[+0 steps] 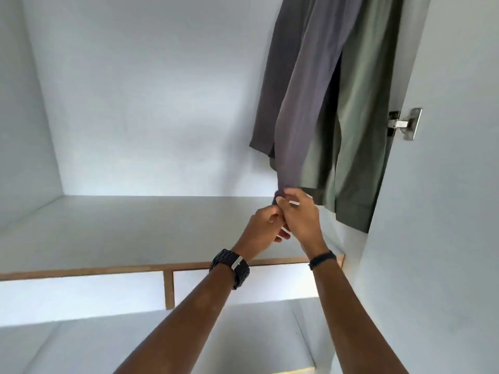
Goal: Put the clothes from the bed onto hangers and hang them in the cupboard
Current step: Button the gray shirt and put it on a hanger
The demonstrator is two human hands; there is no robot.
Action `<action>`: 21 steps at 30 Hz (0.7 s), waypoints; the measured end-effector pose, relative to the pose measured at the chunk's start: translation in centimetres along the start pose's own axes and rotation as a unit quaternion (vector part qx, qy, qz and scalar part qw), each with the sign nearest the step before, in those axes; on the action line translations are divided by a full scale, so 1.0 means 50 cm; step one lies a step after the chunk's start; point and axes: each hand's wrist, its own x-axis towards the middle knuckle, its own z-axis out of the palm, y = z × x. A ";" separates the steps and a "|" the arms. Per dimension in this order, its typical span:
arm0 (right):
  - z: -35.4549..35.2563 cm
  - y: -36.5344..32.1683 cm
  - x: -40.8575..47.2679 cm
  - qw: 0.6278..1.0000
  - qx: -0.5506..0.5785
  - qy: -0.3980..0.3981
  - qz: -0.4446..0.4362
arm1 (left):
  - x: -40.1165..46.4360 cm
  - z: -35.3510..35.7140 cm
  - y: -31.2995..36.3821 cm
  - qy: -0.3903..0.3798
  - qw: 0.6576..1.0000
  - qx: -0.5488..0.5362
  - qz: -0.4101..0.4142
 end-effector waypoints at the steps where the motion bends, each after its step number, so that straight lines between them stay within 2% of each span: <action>1: 0.007 0.004 -0.046 1.000 0.018 -0.016 0.018 | -0.045 -0.001 -0.013 0.024 1.000 0.002 -0.018; 7: 0.071 0.011 -0.313 0.981 0.068 -0.152 0.096 | -0.339 -0.036 -0.081 0.151 0.981 -0.015 -0.117; 12: 0.150 -0.012 -0.539 0.947 0.068 -0.301 0.088 | -0.614 -0.086 -0.119 0.269 0.943 -0.006 -0.197; 17: 0.218 -0.072 -0.797 0.874 0.068 -0.474 0.084 | -0.914 -0.127 -0.129 0.401 0.875 -0.019 -0.271; 21: 0.247 -0.148 -1.023 0.804 0.065 -0.591 0.034 | -1.174 -0.127 -0.090 0.503 0.805 -0.023 -0.313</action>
